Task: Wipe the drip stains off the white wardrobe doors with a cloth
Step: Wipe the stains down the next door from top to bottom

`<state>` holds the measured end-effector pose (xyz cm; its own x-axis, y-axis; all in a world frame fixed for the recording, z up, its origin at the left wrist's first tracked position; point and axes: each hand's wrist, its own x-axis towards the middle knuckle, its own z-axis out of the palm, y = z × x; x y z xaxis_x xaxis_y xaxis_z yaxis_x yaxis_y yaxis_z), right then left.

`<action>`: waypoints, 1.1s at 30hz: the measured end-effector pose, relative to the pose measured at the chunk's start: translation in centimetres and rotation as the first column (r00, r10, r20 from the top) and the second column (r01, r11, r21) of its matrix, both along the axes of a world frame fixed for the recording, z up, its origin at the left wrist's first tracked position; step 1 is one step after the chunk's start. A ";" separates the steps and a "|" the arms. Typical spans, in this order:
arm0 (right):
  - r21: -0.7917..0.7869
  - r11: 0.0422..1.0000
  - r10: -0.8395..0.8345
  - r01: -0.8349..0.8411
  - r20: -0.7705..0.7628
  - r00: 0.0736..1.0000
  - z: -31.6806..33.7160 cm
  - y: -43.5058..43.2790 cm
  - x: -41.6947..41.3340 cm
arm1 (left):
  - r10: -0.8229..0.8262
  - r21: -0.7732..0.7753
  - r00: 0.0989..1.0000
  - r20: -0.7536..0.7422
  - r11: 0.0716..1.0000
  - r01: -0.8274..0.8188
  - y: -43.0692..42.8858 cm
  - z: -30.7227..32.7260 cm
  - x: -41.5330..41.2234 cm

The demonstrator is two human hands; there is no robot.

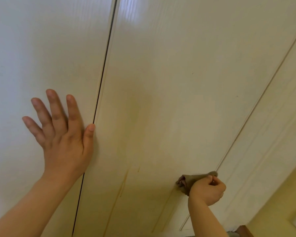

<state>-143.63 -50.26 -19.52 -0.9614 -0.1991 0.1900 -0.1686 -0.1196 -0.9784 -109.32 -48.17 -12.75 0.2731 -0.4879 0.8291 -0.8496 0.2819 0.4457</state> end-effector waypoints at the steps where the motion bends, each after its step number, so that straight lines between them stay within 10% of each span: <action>1: -0.041 0.999 0.032 -0.036 -0.094 0.995 1.2 0.6 0.8 | -0.003 0.008 1.000 -0.009 1.000 0.003 0.0 0.0 -0.1; 10: -0.179 0.863 0.214 -0.473 -0.718 0.662 7.3 3.3 8.6 | -0.057 -0.012 0.998 -0.018 0.998 0.057 1.0 -0.4 0.4; 24: -0.102 0.721 0.144 -0.686 -0.946 0.292 7.2 3.0 14.4 | 0.100 0.026 0.986 0.132 0.994 -0.104 0.7 -5.3 4.8; 33: -0.143 0.739 0.102 -0.658 -0.942 0.319 4.0 0.4 19.1 | 0.171 -0.026 0.973 0.153 0.985 -0.169 -0.3 -5.1 4.5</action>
<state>-124.48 -49.86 -15.54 -0.0459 -0.1186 0.9919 -0.6426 -0.7567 -0.1202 -104.83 -48.49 -17.90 0.2196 -0.4339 0.8738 -0.9439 0.1319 0.3028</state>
